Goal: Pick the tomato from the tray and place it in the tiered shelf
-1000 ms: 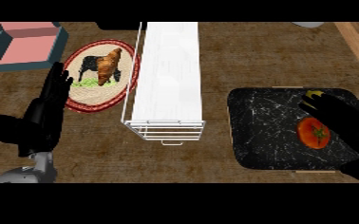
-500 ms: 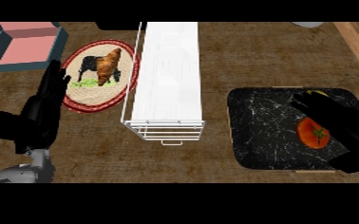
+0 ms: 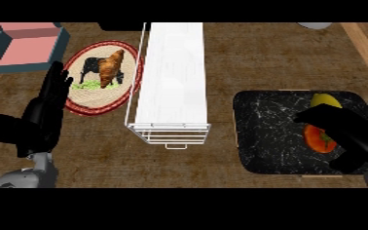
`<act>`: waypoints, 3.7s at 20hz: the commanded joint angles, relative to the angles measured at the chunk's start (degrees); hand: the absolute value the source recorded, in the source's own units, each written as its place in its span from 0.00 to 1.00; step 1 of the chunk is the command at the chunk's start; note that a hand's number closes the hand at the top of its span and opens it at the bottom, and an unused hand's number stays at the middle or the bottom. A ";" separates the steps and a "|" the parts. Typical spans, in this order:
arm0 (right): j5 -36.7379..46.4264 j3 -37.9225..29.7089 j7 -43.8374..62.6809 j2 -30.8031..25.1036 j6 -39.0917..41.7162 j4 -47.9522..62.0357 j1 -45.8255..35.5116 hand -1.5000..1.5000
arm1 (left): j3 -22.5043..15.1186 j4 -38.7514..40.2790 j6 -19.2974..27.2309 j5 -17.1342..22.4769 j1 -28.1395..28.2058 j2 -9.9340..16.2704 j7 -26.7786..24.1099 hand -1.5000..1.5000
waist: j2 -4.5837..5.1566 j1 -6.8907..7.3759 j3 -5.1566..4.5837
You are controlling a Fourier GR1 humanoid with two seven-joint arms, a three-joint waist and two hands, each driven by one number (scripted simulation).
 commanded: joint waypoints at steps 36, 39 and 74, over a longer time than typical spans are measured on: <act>-48.39 6.01 -10.68 -4.82 32.78 4.78 -35.73 1.00 | -1.12 -0.34 0.25 -2.11 0.01 -2.48 0.13 0.50 | 0.00 0.65 0.22; -52.41 6.09 -1.78 -4.60 34.55 5.72 -40.72 1.00 | -1.25 -2.08 -1.19 -1.24 2.97 -2.23 0.08 0.50 | -0.05 0.87 0.26; -45.07 3.72 4.98 29.27 8.79 51.85 -66.97 1.00 | 1.84 0.26 -4.96 -0.58 2.46 -2.09 -2.96 0.50 | 0.60 1.70 0.30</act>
